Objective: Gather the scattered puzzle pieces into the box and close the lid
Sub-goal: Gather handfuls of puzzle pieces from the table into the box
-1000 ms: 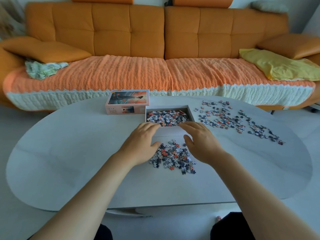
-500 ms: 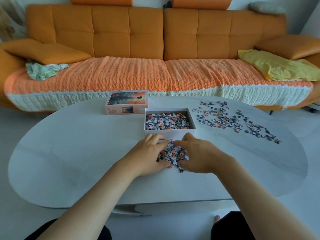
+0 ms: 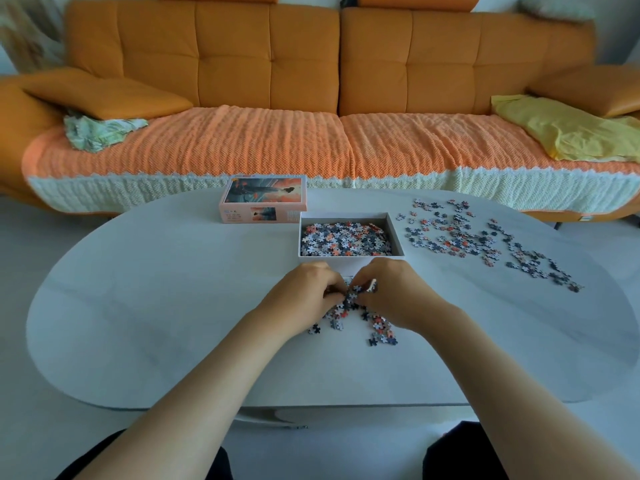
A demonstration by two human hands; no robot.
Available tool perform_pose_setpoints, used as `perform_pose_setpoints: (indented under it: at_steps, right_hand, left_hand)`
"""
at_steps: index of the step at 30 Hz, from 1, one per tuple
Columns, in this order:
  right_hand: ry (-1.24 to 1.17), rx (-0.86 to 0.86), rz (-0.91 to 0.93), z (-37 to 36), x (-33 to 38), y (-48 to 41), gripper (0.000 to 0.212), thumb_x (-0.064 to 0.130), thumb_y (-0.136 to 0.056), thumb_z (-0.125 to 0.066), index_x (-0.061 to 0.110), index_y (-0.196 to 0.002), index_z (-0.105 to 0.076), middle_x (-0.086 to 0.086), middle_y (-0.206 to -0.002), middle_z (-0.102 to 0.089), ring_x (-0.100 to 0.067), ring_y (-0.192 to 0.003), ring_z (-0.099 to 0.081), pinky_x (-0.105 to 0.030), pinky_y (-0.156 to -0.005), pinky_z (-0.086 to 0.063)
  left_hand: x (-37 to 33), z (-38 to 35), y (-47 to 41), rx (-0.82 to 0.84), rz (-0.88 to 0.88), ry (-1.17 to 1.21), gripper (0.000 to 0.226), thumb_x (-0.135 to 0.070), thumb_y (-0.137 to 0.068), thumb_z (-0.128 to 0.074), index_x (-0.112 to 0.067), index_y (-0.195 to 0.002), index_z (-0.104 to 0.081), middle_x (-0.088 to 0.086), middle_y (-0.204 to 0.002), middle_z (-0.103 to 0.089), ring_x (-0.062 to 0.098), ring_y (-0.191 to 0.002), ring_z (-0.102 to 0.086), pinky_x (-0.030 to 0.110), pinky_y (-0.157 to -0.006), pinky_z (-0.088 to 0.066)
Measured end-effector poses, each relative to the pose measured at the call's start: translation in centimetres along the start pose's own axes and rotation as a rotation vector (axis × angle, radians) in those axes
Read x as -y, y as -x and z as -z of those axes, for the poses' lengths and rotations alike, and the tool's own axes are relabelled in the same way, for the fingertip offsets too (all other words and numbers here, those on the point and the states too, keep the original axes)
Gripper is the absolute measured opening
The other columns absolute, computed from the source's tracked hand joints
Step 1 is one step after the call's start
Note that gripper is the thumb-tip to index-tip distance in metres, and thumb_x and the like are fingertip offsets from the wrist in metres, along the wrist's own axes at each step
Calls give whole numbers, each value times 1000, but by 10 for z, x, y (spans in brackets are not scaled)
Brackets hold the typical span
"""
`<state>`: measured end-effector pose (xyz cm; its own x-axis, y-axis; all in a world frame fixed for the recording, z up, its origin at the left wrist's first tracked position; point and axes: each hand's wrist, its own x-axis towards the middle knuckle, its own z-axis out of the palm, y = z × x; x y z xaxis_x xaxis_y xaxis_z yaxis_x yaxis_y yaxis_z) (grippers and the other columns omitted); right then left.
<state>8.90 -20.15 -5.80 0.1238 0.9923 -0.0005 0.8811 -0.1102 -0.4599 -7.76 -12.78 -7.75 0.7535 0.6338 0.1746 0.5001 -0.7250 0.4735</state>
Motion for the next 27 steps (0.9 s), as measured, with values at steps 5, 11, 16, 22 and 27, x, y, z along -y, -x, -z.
perform_pose_setpoints:
  at_steps: [5,11,16,22,27]
  right_hand:
    - [-74,-11,-21,10,4,-11,10,21,-81,-76,25,-91,-75,13,-83,-67,0,-60,-58,-9,-52,-42]
    - [-164,-242,5,23,7,-37,9,20,-82,-76,25,-90,-73,10,-77,-64,-12,-66,-63,-15,-59,-48]
    - [-99,-483,97,13,-2,-66,11,14,-84,-73,15,-95,-76,1,-88,-60,-13,-72,-56,-20,-68,-42]
    - [73,-354,39,0,-16,-73,23,21,-97,-54,15,-111,-72,-6,-111,-64,-27,-97,-59,-36,-82,-51]
    - [75,-266,195,-1,-10,-63,28,22,-99,-47,20,-117,-69,1,-121,-65,-19,-113,-56,-34,-95,-47]
  left_hand:
    - [-2,13,-7,-56,25,90,13,-17,-89,-68,-22,-98,-76,-8,-90,-71,6,-79,-64,20,-75,-50]
    - [3,33,-33,-245,69,172,12,-17,-90,-67,-21,-97,-75,-18,-76,-62,-6,-68,-57,5,-62,-39]
    - [15,33,-56,-387,68,125,18,-12,-91,-65,-16,-105,-75,-1,-92,-72,8,-79,-60,13,-71,-44]
    - [30,12,-63,-205,76,-102,32,-20,-101,-48,-17,-129,-63,4,-117,-64,24,-110,-57,37,-96,-40]
    - [30,18,-50,-169,5,-195,33,-28,-100,-45,-22,-129,-60,-4,-122,-58,20,-117,-49,38,-100,-29]
